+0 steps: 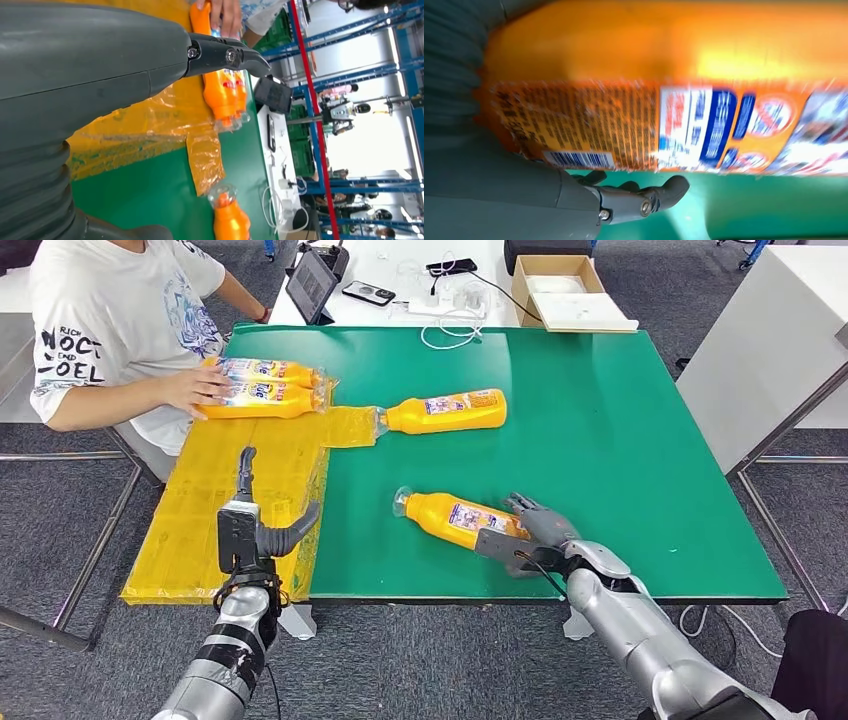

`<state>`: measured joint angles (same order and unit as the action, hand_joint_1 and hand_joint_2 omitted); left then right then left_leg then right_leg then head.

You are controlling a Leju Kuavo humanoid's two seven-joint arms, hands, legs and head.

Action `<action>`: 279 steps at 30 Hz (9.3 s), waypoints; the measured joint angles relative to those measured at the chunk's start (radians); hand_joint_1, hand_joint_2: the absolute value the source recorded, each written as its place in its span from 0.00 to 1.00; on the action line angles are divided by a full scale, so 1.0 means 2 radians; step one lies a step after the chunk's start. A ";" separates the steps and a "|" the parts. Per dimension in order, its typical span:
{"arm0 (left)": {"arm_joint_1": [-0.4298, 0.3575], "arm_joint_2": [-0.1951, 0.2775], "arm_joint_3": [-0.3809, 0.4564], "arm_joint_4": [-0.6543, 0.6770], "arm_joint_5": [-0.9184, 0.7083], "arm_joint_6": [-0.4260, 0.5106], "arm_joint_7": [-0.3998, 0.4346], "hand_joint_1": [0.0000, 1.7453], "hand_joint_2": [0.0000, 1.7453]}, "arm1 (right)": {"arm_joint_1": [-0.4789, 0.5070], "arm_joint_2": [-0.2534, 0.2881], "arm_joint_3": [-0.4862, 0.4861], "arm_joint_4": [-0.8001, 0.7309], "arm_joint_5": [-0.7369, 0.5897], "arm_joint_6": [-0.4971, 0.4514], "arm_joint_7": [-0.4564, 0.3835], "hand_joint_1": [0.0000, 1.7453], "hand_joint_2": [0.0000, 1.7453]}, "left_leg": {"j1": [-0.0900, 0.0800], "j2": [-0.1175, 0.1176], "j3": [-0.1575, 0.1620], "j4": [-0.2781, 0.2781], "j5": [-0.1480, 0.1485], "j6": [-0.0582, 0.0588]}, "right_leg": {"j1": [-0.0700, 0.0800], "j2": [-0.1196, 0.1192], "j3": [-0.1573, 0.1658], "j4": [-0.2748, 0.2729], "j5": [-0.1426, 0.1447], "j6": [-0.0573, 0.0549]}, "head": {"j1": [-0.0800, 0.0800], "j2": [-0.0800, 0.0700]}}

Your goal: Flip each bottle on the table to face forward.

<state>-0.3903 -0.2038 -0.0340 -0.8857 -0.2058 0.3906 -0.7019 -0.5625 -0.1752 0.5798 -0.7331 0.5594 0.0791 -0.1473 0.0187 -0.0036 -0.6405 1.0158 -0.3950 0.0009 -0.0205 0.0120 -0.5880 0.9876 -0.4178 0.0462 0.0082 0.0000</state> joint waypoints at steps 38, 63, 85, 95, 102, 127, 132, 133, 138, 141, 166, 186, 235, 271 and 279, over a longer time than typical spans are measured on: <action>0.044 -0.039 -0.041 -0.078 0.140 -0.172 0.091 0.00 1.00 | 0.229 0.167 -0.299 -0.400 -0.099 -0.383 -0.261 1.00 1.00 | 0.000 -0.002 -0.006 0.000 0.000 0.000 | 0.000 0.000 -0.005 0.000 0.001 -0.001 | 0.000 0.000; 0.055 -0.030 -0.119 -0.113 0.274 -0.364 0.138 0.00 1.00 | 0.221 0.167 -0.155 -0.223 0.000 -0.273 -0.262 1.00 1.00 | 0.000 -0.002 -0.007 0.000 0.000 0.000 | 0.000 -0.001 -0.005 0.000 0.000 -0.001 | 0.000 0.000; 0.038 -0.025 -0.152 -0.077 0.245 -0.356 0.154 0.00 1.00 | 0.168 0.193 -0.100 -0.123 0.013 -0.263 -0.243 1.00 1.00 | 0.000 -0.002 -0.007 0.000 0.000 0.000 | 0.000 0.000 -0.006 0.000 0.000 -0.001 | 0.000 0.000; 0.045 -0.024 -0.151 -0.067 0.277 -0.367 0.151 0.19 1.00 | 0.146 0.194 -0.077 -0.083 0.013 -0.259 -0.234 1.00 1.00 | 0.000 -0.002 -0.007 0.000 0.000 0.000 | 0.000 0.000 -0.006 0.000 0.000 -0.001 | 0.000 0.000; 0.052 -0.023 -0.147 -0.066 0.300 -0.381 0.154 0.33 1.00 | 0.138 0.194 -0.069 -0.063 0.013 -0.256 -0.227 1.00 1.00 | 0.000 -0.002 -0.007 0.000 0.000 0.000 | 0.000 0.000 -0.006 0.000 0.000 -0.001 | 0.000 0.000; 0.065 -0.024 -0.134 -0.070 0.315 -0.370 0.151 1.00 1.00 | 0.132 0.196 -0.058 -0.044 0.012 -0.254 -0.220 0.00 0.25 | 0.000 -0.001 -0.007 0.000 0.000 0.000 | 0.000 0.000 -0.007 0.000 0.000 -0.001 | 0.000 0.000; 0.064 -0.025 -0.135 -0.080 0.270 -0.328 0.128 1.00 1.00 | 0.139 0.196 -0.059 -0.049 -0.007 -0.247 -0.215 0.00 0.00 | 0.000 -0.001 -0.007 0.000 0.000 0.000 | 0.000 0.000 -0.006 0.000 0.000 -0.001 | 0.000 0.000; 0.063 -0.025 -0.136 -0.083 0.251 -0.309 0.117 1.00 1.00 | 0.143 0.196 -0.060 -0.055 -0.012 -0.244 -0.215 0.00 0.00 | 0.000 -0.001 -0.007 0.000 0.000 0.000 | 0.000 0.000 -0.007 0.000 0.000 -0.001 | 0.000 0.000; 0.048 -0.026 -0.130 -0.097 0.160 -0.190 0.071 1.00 1.00 | 0.157 0.194 -0.066 -0.099 -0.028 -0.233 -0.215 0.00 0.00 | 0.000 -0.001 -0.007 0.000 0.000 0.000 | 0.000 0.000 -0.006 0.000 0.000 -0.001 | 0.000 0.000; 0.032 -0.025 -0.112 -0.101 0.121 -0.116 0.046 1.00 1.00 | 0.163 0.192 -0.067 -0.129 -0.033 -0.228 -0.215 0.00 0.00 | 0.000 -0.001 -0.007 0.000 0.000 0.000 | 0.000 0.000 -0.006 0.000 0.001 -0.001 | 0.000 0.000; -0.073 0.013 -0.027 0.018 -0.206 0.152 0.037 1.00 1.00 | 0.178 0.194 -0.066 -0.253 -0.097 -0.276 -0.264 0.00 0.00 | 0.000 -0.001 -0.007 0.000 0.000 0.000 | 0.000 0.000 -0.006 0.000 0.001 -0.001 | 0.000 0.000; -0.140 0.079 0.010 0.251 -0.553 0.100 0.277 1.00 1.00 | 0.182 0.194 -0.067 -0.271 -0.137 -0.267 -0.256 0.00 0.00 | 0.001 -0.001 -0.007 0.000 0.001 0.000 | 0.000 0.000 -0.006 0.001 0.001 -0.001 | 0.000 0.000; -0.192 0.075 0.074 0.275 -0.387 -0.257 0.159 0.00 0.00 | 0.165 0.199 -0.084 -0.209 -0.138 -0.226 -0.245 0.00 0.00 | 0.001 -0.007 -0.001 -0.001 0.002 0.000 | 0.000 -0.005 0.002 0.000 -0.001 0.000 | 0.000 0.000; -0.030 0.040 0.001 -0.034 -0.054 0.143 0.000 0.00 1.00 | 0.101 0.118 -0.089 -0.126 0.010 -0.145 -0.082 0.00 1.00 | 0.000 -0.006 -0.007 0.000 0.002 0.000 | 0.000 -0.006 -0.004 0.000 0.000 0.000 | 0.000 0.000; 0.003 0.042 -0.016 -0.061 -0.078 0.154 0.000 0.00 1.00 | 0.096 0.061 -0.087 -0.126 0.021 -0.061 -0.044 0.00 1.00 | 0.000 -0.006 -0.007 0.000 0.002 0.000 | 0.000 -0.006 -0.004 0.000 0.000 0.000 | 0.000 0.000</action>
<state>-0.3852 -0.1199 -0.0664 -1.0081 -0.3618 0.6984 -0.7019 -0.3699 -0.0526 0.4064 -0.9853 0.6005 -0.0422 -0.2348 0.0188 -0.0161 -0.6548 1.0155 -0.3904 0.0010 -0.0207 0.0003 -0.5968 0.9882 -0.4186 0.0467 0.0083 0.0000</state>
